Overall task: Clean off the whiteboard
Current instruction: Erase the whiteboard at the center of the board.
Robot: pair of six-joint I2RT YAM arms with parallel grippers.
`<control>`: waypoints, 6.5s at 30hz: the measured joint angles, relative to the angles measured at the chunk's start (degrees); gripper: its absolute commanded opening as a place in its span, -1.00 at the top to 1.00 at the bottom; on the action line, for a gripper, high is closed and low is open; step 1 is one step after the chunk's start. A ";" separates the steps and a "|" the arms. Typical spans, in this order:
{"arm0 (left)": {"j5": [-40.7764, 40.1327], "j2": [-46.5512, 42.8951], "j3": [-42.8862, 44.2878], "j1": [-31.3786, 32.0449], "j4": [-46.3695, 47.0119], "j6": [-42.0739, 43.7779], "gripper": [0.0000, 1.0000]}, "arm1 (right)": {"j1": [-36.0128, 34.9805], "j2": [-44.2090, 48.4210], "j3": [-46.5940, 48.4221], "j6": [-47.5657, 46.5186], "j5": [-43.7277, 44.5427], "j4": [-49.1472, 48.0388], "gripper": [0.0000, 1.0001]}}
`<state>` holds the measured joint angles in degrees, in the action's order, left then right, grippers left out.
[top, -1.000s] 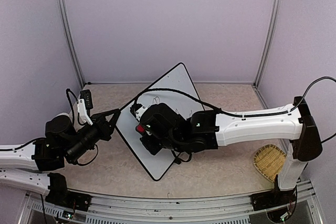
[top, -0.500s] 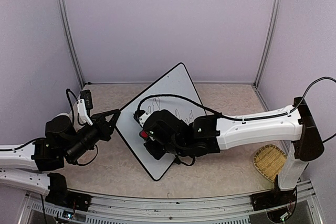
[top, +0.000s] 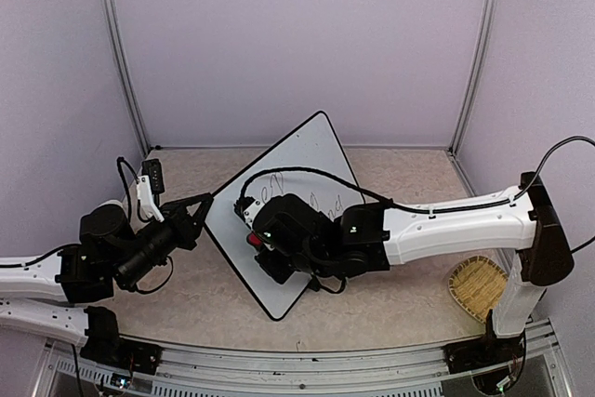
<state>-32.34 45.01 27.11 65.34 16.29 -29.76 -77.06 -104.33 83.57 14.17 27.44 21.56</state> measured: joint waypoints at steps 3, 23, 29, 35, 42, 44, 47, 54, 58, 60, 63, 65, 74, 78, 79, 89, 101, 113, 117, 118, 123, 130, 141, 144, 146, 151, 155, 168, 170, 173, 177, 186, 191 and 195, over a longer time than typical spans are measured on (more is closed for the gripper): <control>0.33 0.09 0.00 0.00 0.35 -0.20 1.00 | -0.07 -0.13 1.36 -1.55 -0.24 0.94 0.72; -0.26 0.17 -0.31 0.00 0.83 -0.50 1.00 | -0.52 -4.61 13.42 -6.56 -0.63 1.27 0.72; -0.48 0.09 -0.50 0.00 0.81 -0.48 1.00 | -1.16 -2.80 7.50 -4.94 -1.90 -3.21 0.72; -0.46 0.07 -0.50 0.00 0.79 -0.44 1.00 | -1.99 -1.42 2.16 -2.86 -2.56 -4.61 0.72; -0.07 -0.04 -0.50 0.02 0.79 -0.44 1.00 | -2.82 -0.52 -1.64 -1.29 -2.75 -5.03 0.72; -0.02 -0.04 -0.50 0.02 0.79 -0.44 1.00 | -2.86 -0.44 -1.79 -1.22 -2.56 -5.01 0.72; 0.07 -0.04 -0.50 0.02 0.81 -0.46 1.00 | -3.04 -0.42 -1.70 -1.40 -1.88 -4.90 0.72; 0.31 -0.04 -0.50 0.02 1.01 -0.63 1.00 | -2.84 -1.33 2.43 -3.23 -0.85 -1.03 0.72; 0.48 -0.11 -0.66 0.02 1.29 -0.81 1.00 | -1.84 -1.86 5.84 -4.13 -0.57 -0.33 0.72; 0.59 -0.20 -0.83 0.02 1.51 -0.85 1.00 | -0.92 -2.19 7.65 -4.52 -0.52 -0.31 0.71; 0.59 -0.33 -1.05 0.02 1.68 -0.85 1.00 | 0.63 -2.56 9.73 -4.98 -0.72 -0.35 0.71; 0.55 -0.42 -1.20 0.02 1.73 -0.87 1.00 | 1.49 -2.84 10.93 -5.35 -1.07 -0.17 0.71; 0.07 -0.79 -1.73 0.00 1.88 -0.85 1.00 | 3.58 -5.27 17.66 -7.26 -2.80 1.64 0.71; -0.31 -0.79 -1.75 0.00 1.68 -0.83 1.00 | 3.65 -5.62 17.94 -7.37 -3.06 1.79 0.71; -0.33 -0.79 -1.75 0.00 1.70 -0.81 1.00 | 3.65 -5.62 17.88 -7.32 -3.10 1.75 0.71; -0.63 -0.79 -1.75 0.00 1.33 -0.17 1.00 | 3.72 -2.51 8.74 -5.31 -4.68 -2.75 0.72; -0.33 -0.94 -1.66 0.00 0.96 0.31 1.00 | 3.74 0.94 -1.16 -2.69 -6.91 -3.48 0.72; 0.24 -1.05 -1.62 0.00 0.90 0.48 1.00 | 3.85 0.81 0.39 -2.78 -7.21 -0.33 0.72; 0.24 -1.05 -1.62 0.00 0.90 0.48 1.00 | 4.31 -0.28 4.22 -3.63 -7.34 1.70 0.71; 0.24 -1.05 -1.62 0.00 0.90 0.48 1.00 | 4.48 -0.52 5.22 -3.87 -7.45 1.81 0.72; 0.31 -1.03 -1.55 0.00 0.85 0.48 1.00 | 5.42 -2.03 10.49 -5.11 -8.15 2.32 0.71; -0.07 -0.76 -1.46 0.00 0.90 0.50 1.00 | 6.19 -4.68 17.55 -6.73 -8.39 3.08 0.71; -0.61 -0.72 -1.44 0.00 0.63 0.68 1.00 | 6.40 -4.28 15.21 -6.86 -9.01 -0.13 0.71; -0.39 -0.76 -1.44 0.02 0.68 0.68 1.00 | 6.43 -3.21 12.68 -6.56 -9.27 -2.47 0.72; -0.35 -0.79 -1.44 0.02 0.68 0.68 1.00 | 6.47 -2.43 10.49 -6.14 -9.35 -3.56 0.72; -0.28 -0.83 -1.44 0.02 0.63 0.68 1.00 | 6.47 -0.57 5.22 -5.05 -9.53 -5.60 0.72; 0.00 -0.90 -1.44 0.02 0.63 0.68 1.00 | 6.47 1.18 0.37 -3.96 -9.66 -6.62 0.72; 0.66 -1.53 -1.44 0.09 -0.13 0.68 1.00 | 6.54 3.65 -7.45 -1.40 -10.27 -8.17 0.73; 0.79 -1.64 -1.44 0.13 -0.31 0.68 1.00 | 6.62 3.76 -7.69 -1.18 -10.45 -8.20 0.73; 0.79 -1.64 -1.44 0.17 -0.33 0.68 1.00 | 6.69 3.76 -7.69 -1.09 -10.54 -8.20 0.73; 0.79 -1.62 -1.44 0.17 -0.33 0.68 1.00 | 6.80 3.76 -7.28 -1.20 -10.78 -7.67 0.73; 0.70 -1.16 -1.44 0.17 0.35 0.68 1.00 | 7.91 2.27 -0.90 -2.99 -11.41 -1.22 0.72; 0.33 -0.92 -1.42 0.17 0.63 0.68 1.00 | 8.59 0.74 4.00 -4.26 -11.34 0.79 0.72; 0.04 -0.66 -1.36 0.17 0.83 0.70 1.00 | 8.68 -0.50 7.63 -5.35 -10.91 2.60 0.72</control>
<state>-32.29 44.36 25.76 65.52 17.12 -29.06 -68.38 -104.84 91.20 8.82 16.53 24.16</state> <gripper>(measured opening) 0.054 0.203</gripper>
